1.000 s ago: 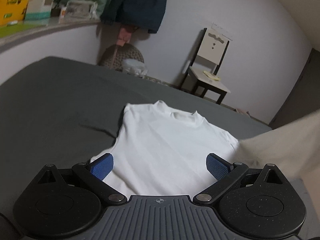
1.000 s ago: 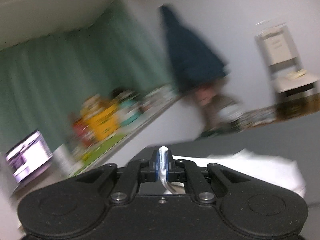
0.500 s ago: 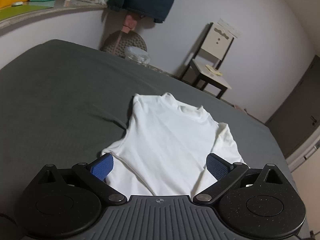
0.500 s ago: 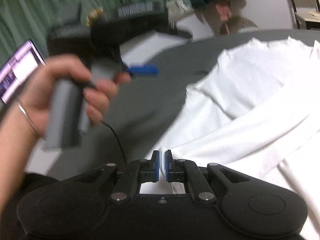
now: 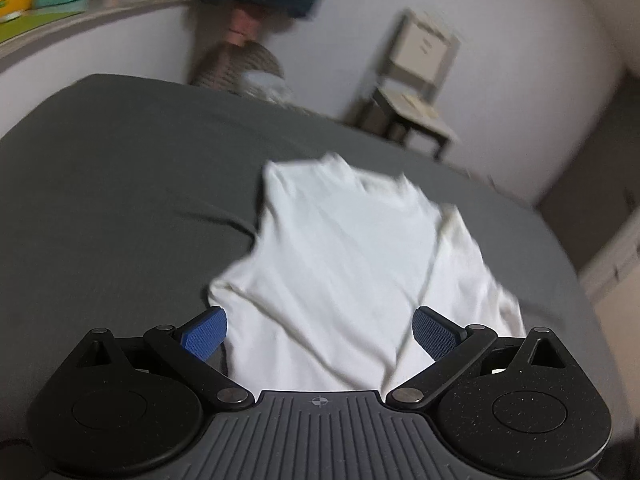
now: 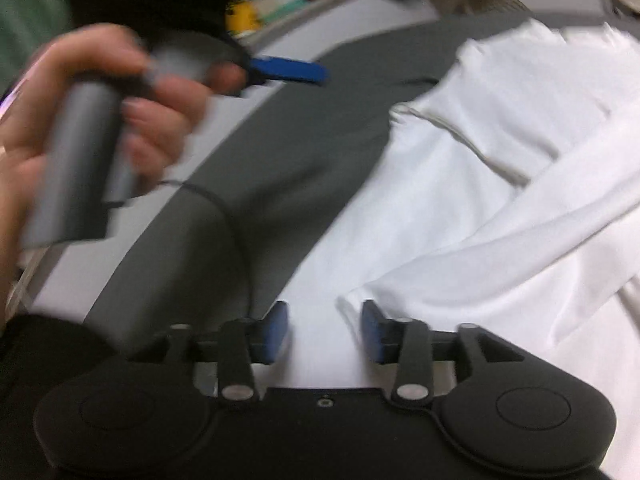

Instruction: Fold clothes

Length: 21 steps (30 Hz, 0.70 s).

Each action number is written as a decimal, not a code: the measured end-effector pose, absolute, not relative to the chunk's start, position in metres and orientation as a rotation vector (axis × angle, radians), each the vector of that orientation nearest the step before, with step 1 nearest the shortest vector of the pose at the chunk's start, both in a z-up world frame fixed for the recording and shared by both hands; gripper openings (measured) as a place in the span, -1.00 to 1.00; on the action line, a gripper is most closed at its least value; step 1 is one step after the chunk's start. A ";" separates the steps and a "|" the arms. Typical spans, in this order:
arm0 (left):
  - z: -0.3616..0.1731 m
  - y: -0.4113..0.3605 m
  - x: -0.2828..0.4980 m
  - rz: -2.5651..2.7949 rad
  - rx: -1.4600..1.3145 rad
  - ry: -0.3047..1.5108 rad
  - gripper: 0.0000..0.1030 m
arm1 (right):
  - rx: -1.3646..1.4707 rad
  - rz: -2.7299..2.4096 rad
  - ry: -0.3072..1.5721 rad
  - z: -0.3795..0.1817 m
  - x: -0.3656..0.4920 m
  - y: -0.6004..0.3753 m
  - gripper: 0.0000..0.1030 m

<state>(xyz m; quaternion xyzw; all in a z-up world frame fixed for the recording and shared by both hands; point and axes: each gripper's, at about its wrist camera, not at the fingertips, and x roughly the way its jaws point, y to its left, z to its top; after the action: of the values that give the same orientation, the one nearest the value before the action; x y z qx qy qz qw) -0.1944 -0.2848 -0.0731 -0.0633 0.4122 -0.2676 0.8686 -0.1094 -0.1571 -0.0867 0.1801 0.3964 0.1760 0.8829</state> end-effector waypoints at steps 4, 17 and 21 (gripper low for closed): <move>-0.080 -0.301 -0.207 -0.677 0.030 0.911 0.94 | 0.145 0.342 0.799 -0.066 -0.149 -0.164 0.05; -0.116 -0.305 -0.230 -0.828 0.123 1.145 0.30 | -0.417 0.352 0.769 -0.089 -0.167 -0.123 -0.42; -0.128 -0.312 -0.230 -0.810 0.170 1.171 0.29 | -0.447 0.307 0.731 -0.103 -0.159 -0.123 -0.79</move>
<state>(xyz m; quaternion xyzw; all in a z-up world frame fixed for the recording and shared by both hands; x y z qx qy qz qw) -0.2299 -0.3119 -0.1277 0.0780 0.5367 -0.3714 0.7537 -0.1589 -0.1227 -0.1031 -0.2157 0.3531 0.1484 0.8982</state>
